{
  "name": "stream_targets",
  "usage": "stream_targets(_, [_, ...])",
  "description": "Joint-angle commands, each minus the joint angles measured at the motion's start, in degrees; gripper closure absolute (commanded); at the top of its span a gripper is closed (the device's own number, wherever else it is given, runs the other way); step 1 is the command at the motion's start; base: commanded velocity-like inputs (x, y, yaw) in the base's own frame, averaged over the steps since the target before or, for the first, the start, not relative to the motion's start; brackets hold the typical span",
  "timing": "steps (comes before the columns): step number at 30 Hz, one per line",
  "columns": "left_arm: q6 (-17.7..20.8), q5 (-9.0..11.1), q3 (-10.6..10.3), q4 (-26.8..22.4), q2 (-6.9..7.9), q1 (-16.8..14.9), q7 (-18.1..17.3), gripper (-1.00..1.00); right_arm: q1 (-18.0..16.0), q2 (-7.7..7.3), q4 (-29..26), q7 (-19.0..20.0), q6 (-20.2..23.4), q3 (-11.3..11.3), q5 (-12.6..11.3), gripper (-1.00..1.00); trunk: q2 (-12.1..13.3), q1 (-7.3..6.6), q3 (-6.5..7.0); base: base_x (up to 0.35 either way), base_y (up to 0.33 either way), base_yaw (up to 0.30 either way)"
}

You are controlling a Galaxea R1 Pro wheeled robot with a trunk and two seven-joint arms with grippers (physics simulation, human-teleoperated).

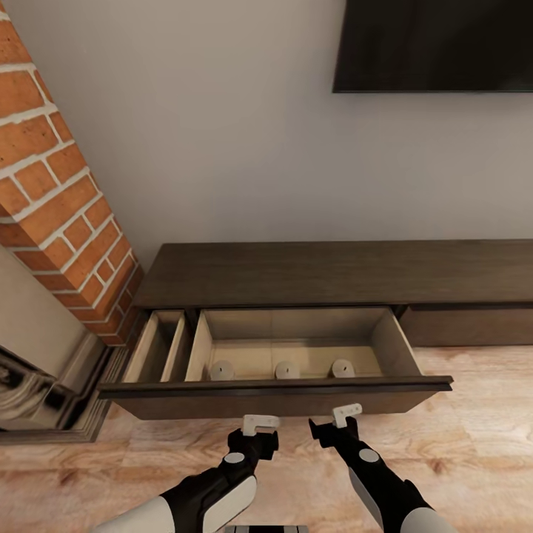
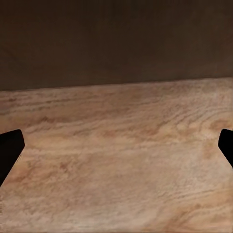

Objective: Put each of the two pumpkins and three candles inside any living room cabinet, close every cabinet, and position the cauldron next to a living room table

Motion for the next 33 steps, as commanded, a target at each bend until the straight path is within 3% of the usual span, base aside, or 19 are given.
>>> stream_targets(1, [-0.3,0.0,0.3,0.1,0.10,0.0,0.0,-1.00,0.0,-0.01,0.1,0.0,0.0,0.0,0.0,-1.00,0.0,0.00,0.00,0.179,0.100,0.000])
stream_targets(12, [-6.2,0.1,4.1,0.2,0.58,0.0,0.3,-1.00,0.0,0.06,0.7,-0.1,-1.4,-0.4,0.0,-1.00,0.0,0.00,0.00,0.217,0.118,0.000])
stream_targets(18, [-6.6,0.1,4.4,0.2,0.58,0.0,0.4,-1.00,0.0,0.06,0.8,-3.8,-1.5,-0.4,0.0,-1.00,0.0,0.00,0.00,0.016,0.005,0.000])
stream_targets(33, [-6.7,0.1,4.5,4.3,0.39,0.0,0.3,-1.00,0.0,0.10,0.8,-4.4,-1.8,-0.4,0.0,-1.00,0.0,0.00,0.00,0.066,0.000,0.000])
